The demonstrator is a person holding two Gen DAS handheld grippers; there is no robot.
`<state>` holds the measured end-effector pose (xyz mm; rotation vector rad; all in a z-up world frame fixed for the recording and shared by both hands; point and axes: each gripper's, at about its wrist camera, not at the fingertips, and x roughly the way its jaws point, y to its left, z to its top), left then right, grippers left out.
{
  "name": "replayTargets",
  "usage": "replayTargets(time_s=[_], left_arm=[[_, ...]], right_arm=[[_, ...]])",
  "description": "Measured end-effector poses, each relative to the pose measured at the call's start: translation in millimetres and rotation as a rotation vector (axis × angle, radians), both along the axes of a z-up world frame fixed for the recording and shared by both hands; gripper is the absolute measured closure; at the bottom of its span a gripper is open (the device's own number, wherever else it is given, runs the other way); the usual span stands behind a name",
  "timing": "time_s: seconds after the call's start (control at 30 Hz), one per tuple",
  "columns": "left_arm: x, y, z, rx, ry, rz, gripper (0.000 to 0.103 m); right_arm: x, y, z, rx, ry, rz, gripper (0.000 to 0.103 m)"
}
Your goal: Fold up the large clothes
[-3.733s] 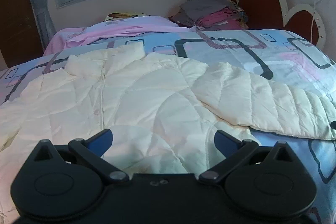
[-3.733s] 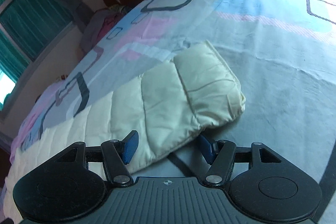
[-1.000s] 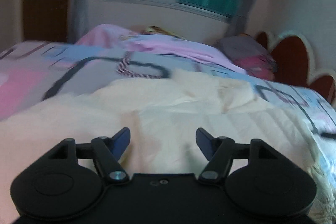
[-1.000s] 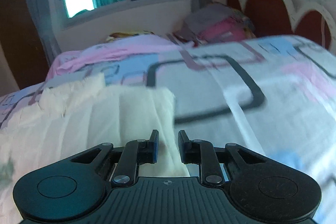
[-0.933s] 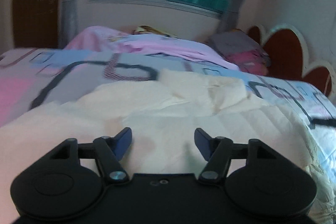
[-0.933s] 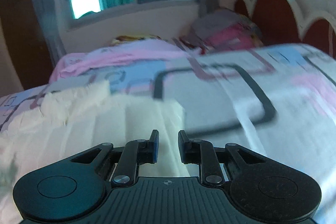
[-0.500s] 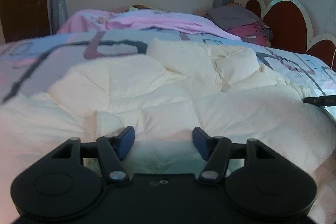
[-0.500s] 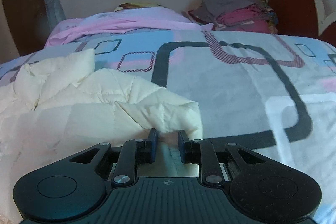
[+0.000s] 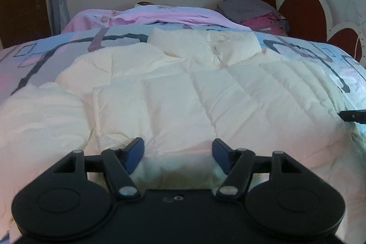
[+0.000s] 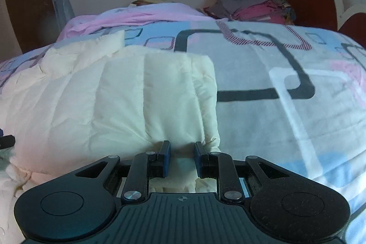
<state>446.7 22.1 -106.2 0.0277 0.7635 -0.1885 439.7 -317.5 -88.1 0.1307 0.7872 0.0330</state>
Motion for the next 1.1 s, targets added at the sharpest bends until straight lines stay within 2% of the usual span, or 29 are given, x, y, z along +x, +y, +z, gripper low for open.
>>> replayTargets(time_s=[0.03, 0.07, 0.1, 0.13, 0.17, 0.27, 0.3, 0.33, 0.4, 0.43, 0.6, 0.73, 0.83, 0.97, 1.0, 1.03, 1.07, 1.1], left_arm=[[-3, 2, 4, -0.013, -0.011, 0.012, 0.027], [-8, 6, 8, -0.023, -0.031, 0.038, 0.013], [-15, 11, 10, -0.03, -0.052, 0.061, 0.005], [-23, 18, 14, -0.038, -0.07, 0.093, 0.005], [-29, 26, 16, -0.044, -0.072, 0.12, 0.005], [-56, 59, 19, -0.087, -0.068, 0.222, 0.008], [-66, 72, 19, -0.105, -0.06, 0.265, 0.013], [-75, 85, 19, -0.122, -0.054, 0.299, 0.016], [-99, 117, 18, -0.155, -0.051, 0.391, 0.025], [-111, 133, 17, -0.167, -0.051, 0.44, 0.026], [-170, 201, 9, -0.265, -0.054, 0.67, 0.027], [-209, 250, 4, -0.373, -0.082, 0.841, 0.032], [-223, 282, -2, -0.47, -0.136, 0.939, 0.034], [-222, 309, -9, -0.573, -0.209, 1.025, 0.04], [-219, 312, -10, -0.585, -0.22, 1.04, 0.044], [-215, 316, -10, -0.591, -0.229, 1.049, 0.052], [-208, 317, -8, -0.59, -0.229, 1.032, 0.098], [-202, 318, -6, -0.585, -0.23, 1.0, 0.101]], right_arm=[[-7, -2, 4, 0.012, -0.011, -0.013, 0.082], [-14, -3, 9, 0.019, -0.022, -0.025, 0.079], [-23, -4, 13, 0.016, -0.035, -0.039, 0.052], [-34, -4, 18, 0.012, -0.058, -0.049, 0.015], [-44, -4, 22, 0.012, -0.083, -0.044, 0.011], [-67, -3, 30, 0.03, -0.094, -0.026, 0.012], [-74, -2, 31, 0.029, -0.091, -0.023, 0.017], [-79, -1, 32, 0.031, -0.086, -0.017, 0.025], [-86, 2, 33, 0.044, -0.077, -0.014, 0.034], [-88, 4, 32, 0.049, -0.072, -0.013, 0.039], [-85, 13, 24, 0.063, -0.035, -0.022, 0.04], [-79, 22, 24, 0.083, -0.026, -0.021, 0.04], [-76, 31, 29, 0.07, -0.038, -0.009, 0.04], [-71, 37, 37, 0.066, -0.058, -0.016, 0.04], [-69, 38, 39, 0.062, -0.063, -0.018, 0.04], [-69, 39, 40, 0.059, -0.068, -0.021, 0.04], [-67, 39, 41, 0.059, -0.07, -0.027, 0.04], [-66, 38, 42, 0.063, -0.068, -0.034, 0.04]])
